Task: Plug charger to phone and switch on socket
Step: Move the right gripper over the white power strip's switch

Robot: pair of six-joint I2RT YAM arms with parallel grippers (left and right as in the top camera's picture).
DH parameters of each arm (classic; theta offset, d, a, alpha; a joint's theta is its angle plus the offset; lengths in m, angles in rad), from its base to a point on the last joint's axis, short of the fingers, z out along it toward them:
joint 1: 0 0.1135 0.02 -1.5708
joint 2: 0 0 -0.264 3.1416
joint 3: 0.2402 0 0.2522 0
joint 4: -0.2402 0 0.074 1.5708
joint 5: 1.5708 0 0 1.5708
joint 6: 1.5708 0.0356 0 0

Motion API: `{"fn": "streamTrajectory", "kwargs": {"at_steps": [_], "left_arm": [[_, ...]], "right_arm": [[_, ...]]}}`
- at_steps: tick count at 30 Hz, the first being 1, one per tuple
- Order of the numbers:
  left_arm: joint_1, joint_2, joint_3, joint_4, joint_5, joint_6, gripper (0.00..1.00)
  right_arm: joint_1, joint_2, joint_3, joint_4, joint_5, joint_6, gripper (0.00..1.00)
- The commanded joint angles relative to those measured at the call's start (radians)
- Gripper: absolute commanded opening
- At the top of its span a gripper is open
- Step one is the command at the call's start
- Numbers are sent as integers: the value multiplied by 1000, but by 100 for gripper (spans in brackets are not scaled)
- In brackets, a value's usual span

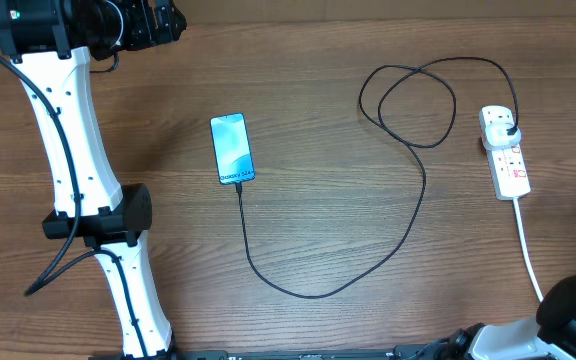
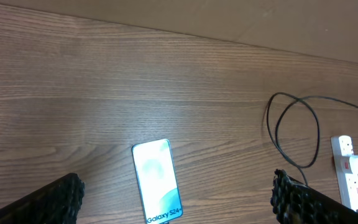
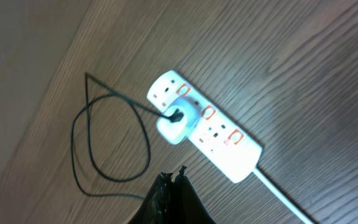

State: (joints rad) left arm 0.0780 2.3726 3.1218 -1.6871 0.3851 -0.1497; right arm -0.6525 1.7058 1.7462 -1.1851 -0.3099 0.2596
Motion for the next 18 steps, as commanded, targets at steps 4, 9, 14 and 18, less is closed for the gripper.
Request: {"fn": "streamTrajectory", "kwargs": {"at_steps": [4, 9, 14, 18], "left_arm": [[-7, -28, 8, -2, 0, 11, 100], [-7, -28, 8, -2, 0, 12, 100], [-7, -28, 8, -2, 0, 12, 100], [-7, -28, 8, -2, 0, 12, 100]], "right_arm": [[-11, 87, 8, 28, 2, 1, 4], [-11, 151, 7, 37, 3, 1, 4], [-11, 205, 7, 47, 3, 1, 4], [-10, 254, 7, 48, 2, 1, 4]]}}
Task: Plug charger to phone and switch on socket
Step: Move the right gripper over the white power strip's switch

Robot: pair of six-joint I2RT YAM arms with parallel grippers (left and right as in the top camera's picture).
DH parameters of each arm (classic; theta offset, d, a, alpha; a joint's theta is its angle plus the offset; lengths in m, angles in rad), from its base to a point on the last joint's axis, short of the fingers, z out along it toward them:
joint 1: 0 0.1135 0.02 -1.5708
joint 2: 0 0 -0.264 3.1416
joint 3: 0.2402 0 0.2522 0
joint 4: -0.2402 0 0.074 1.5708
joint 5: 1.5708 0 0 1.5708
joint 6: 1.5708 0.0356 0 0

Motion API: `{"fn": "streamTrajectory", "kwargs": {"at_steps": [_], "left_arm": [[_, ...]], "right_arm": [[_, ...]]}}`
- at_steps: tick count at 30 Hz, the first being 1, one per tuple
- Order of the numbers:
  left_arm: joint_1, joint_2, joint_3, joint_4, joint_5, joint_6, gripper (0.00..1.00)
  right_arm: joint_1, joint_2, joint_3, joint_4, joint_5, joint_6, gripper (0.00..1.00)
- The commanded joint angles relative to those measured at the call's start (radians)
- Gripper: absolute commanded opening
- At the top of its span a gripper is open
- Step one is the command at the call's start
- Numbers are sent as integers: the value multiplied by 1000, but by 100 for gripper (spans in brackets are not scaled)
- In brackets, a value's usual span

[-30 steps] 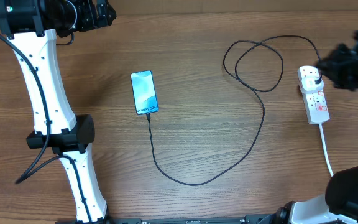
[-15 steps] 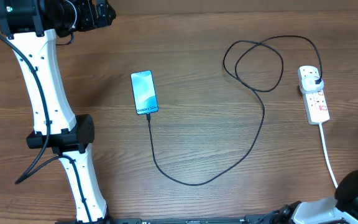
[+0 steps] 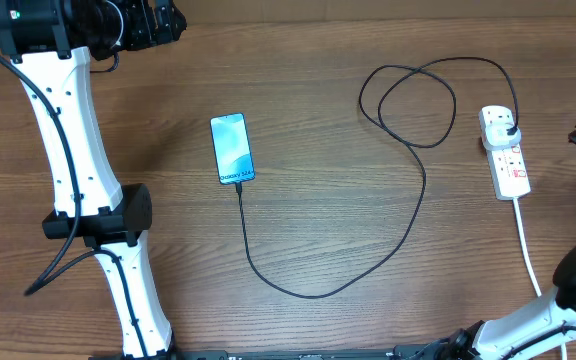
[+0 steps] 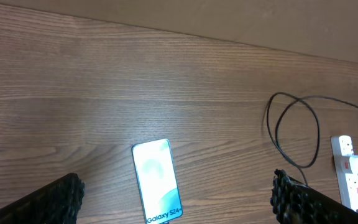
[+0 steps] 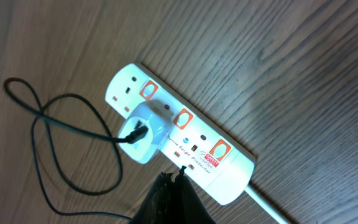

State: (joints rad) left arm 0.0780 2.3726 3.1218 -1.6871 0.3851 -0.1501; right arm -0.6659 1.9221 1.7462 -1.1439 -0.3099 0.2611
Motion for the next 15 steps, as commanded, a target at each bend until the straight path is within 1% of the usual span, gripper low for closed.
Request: {"fn": "streamTrajectory", "kwargs": {"at_steps": [1, 6, 11, 15], "left_arm": [[-7, -28, 8, -2, 0, 12, 100], [-7, -28, 8, -2, 0, 12, 99], [-7, -28, 8, -2, 0, 12, 100], [-7, -28, 8, -2, 0, 12, 99]], "right_arm": [[3, 51, 7, 10, -2, -1, 4], [3, 107, 7, 27, -10, -1, 4], [4, 159, 7, 63, -80, -5, 4], [6, 190, 6, 74, -95, -4, 4]]}}
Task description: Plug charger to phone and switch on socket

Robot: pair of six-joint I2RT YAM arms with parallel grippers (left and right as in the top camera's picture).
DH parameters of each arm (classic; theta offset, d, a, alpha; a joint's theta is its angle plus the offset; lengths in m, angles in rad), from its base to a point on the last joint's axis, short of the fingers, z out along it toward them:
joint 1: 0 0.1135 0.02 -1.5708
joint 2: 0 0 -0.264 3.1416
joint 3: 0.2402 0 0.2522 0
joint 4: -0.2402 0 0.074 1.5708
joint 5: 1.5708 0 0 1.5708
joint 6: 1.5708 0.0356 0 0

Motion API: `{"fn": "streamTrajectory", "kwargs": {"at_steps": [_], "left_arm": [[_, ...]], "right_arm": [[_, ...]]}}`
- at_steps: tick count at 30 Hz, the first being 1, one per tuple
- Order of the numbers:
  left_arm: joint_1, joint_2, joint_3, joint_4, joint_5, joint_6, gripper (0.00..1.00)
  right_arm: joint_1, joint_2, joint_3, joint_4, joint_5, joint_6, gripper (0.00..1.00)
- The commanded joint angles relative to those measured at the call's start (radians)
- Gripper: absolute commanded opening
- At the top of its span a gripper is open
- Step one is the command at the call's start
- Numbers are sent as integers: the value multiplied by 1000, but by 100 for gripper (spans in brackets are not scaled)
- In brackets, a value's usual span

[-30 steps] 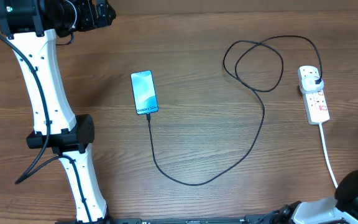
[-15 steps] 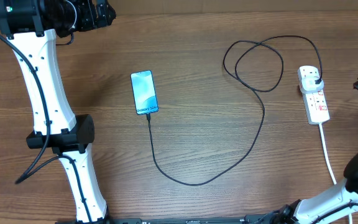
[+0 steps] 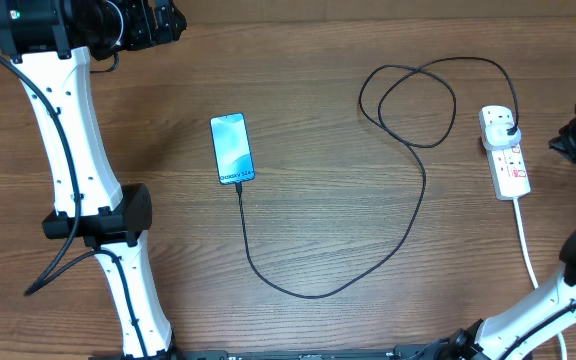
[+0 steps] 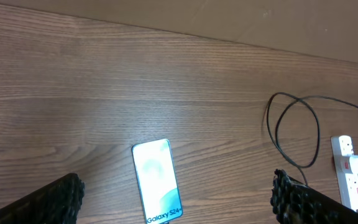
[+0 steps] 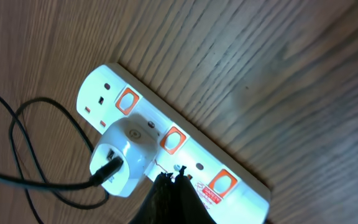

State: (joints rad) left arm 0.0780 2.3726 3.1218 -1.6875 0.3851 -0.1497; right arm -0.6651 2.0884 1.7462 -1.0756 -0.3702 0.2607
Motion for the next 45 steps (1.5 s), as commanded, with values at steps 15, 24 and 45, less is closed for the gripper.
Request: {"fn": "streamTrajectory", "kwargs": {"at_steps": [15, 24, 45], "left_arm": [[-7, -28, 8, -2, 0, 11, 100], [-8, -28, 8, -2, 0, 11, 99], [-8, -28, 8, -2, 1, 11, 99]], "right_arm": [[43, 87, -26, 92, -30, 55, 4], [69, 102, -52, 129, -29, 72, 4], [143, 148, -60, 117, -24, 80, 4]]}}
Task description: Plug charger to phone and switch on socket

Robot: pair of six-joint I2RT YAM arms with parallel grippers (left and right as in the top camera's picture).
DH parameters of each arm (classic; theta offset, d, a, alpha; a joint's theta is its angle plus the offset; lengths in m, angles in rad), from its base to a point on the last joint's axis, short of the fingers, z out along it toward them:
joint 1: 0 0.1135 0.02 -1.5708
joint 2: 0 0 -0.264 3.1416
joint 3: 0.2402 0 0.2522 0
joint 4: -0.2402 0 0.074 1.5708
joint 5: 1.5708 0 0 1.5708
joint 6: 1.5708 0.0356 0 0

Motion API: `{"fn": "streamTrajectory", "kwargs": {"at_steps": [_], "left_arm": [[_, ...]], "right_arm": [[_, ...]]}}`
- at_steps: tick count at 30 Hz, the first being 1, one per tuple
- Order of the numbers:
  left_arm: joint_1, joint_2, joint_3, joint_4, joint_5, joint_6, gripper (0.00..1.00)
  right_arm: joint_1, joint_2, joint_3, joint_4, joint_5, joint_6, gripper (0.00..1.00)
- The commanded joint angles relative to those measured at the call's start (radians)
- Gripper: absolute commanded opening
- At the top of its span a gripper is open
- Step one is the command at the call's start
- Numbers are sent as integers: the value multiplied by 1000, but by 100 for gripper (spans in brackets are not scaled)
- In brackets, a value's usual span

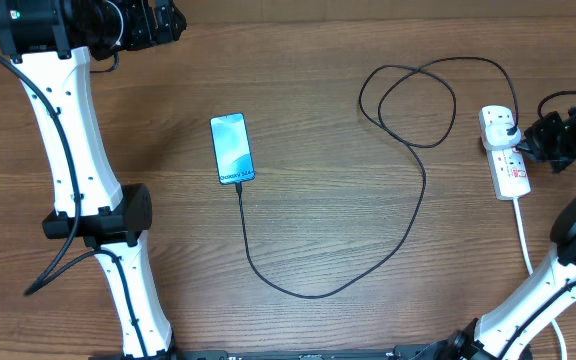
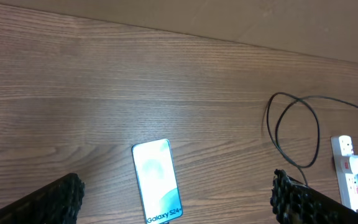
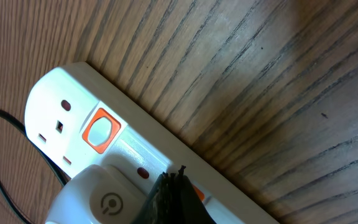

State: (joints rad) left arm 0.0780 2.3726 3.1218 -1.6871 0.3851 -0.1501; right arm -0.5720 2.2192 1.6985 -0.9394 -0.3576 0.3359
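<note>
The phone [image 1: 232, 148] lies screen-up mid-table, with the black charger cable [image 1: 408, 230] in its lower end. The cable loops away to a white charger plug [image 1: 505, 125] seated in the white power strip [image 1: 508, 165] at the right. My right gripper [image 3: 178, 177] is shut, its closed tips right at the strip's orange middle switch [image 3: 194, 191] beside the plug [image 3: 101, 202]; I cannot tell whether they touch it. My left gripper [image 2: 178, 199] hangs open high over the phone [image 2: 158, 180], fingers [image 2: 297, 198] wide apart.
The strip's white lead [image 1: 528, 250] runs toward the table's front edge. The left arm's white links [image 1: 78, 170] stand at the table's left side. Cable loops [image 1: 408, 100] lie left of the strip.
My right gripper has come in much closer to the power strip, from just off its right side to the middle switch. The left arm, phone and cable are unchanged.
The phone lay with the cable in it throughout, the plug in the strip. My shut right gripper was first at the table's right edge, well above the strip, then nearer at each moment, and is now at the middle switch. The left arm stayed still.
</note>
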Motion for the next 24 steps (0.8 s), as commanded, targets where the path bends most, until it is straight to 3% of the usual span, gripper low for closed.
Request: {"fn": "streamTrajectory", "kwargs": {"at_steps": [1, 24], "left_arm": [[-8, -28, 8, -2, 1, 12, 100], [-8, -28, 8, -2, 1, 11, 100]], "right_arm": [[52, 17, -13, -23, -37, 5, 4], [161, 17, -66, -40, -36, 4, 4]]}}
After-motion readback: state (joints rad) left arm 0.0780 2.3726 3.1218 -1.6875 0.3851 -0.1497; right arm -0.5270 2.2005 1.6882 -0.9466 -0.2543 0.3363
